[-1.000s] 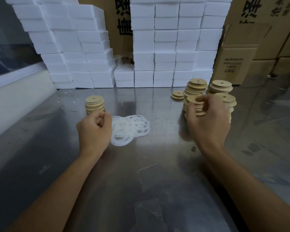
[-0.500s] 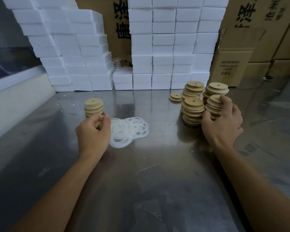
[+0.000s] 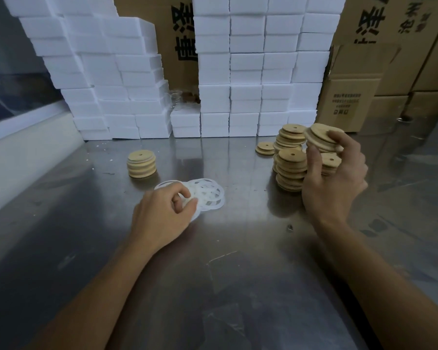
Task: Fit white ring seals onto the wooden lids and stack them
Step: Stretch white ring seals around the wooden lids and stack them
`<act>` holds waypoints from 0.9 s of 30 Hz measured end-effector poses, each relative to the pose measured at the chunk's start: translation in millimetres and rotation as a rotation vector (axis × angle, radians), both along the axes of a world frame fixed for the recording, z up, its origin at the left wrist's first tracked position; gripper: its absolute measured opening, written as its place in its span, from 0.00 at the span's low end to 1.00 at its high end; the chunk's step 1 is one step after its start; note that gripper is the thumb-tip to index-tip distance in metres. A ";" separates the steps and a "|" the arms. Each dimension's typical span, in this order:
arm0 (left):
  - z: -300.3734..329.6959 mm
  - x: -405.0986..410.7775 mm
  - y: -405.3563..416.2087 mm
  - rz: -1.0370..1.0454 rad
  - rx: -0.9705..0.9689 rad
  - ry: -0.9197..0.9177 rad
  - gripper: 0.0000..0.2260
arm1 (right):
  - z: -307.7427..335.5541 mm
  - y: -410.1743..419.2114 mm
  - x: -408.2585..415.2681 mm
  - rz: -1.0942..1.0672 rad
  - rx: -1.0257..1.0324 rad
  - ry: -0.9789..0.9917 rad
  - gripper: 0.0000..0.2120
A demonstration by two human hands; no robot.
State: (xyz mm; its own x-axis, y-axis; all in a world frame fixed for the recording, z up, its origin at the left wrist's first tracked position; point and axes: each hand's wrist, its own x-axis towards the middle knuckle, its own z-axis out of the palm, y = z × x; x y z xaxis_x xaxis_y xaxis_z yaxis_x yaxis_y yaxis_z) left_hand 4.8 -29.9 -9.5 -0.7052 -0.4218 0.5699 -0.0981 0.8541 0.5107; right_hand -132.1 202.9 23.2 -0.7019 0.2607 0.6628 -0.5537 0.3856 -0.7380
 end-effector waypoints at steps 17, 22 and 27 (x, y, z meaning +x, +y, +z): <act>3.3 3.0 6.3 -0.005 -0.057 -0.153 0.07 | -9.2 -33.9 46.6 0.759 -0.089 -0.240 0.14; 5.1 0.7 10.1 0.011 0.080 -0.189 0.07 | -16.3 -34.6 41.7 0.783 -0.102 -0.347 0.08; 5.0 -0.1 15.2 0.038 0.065 -0.208 0.06 | -22.2 -38.1 38.8 0.695 0.008 -0.327 0.06</act>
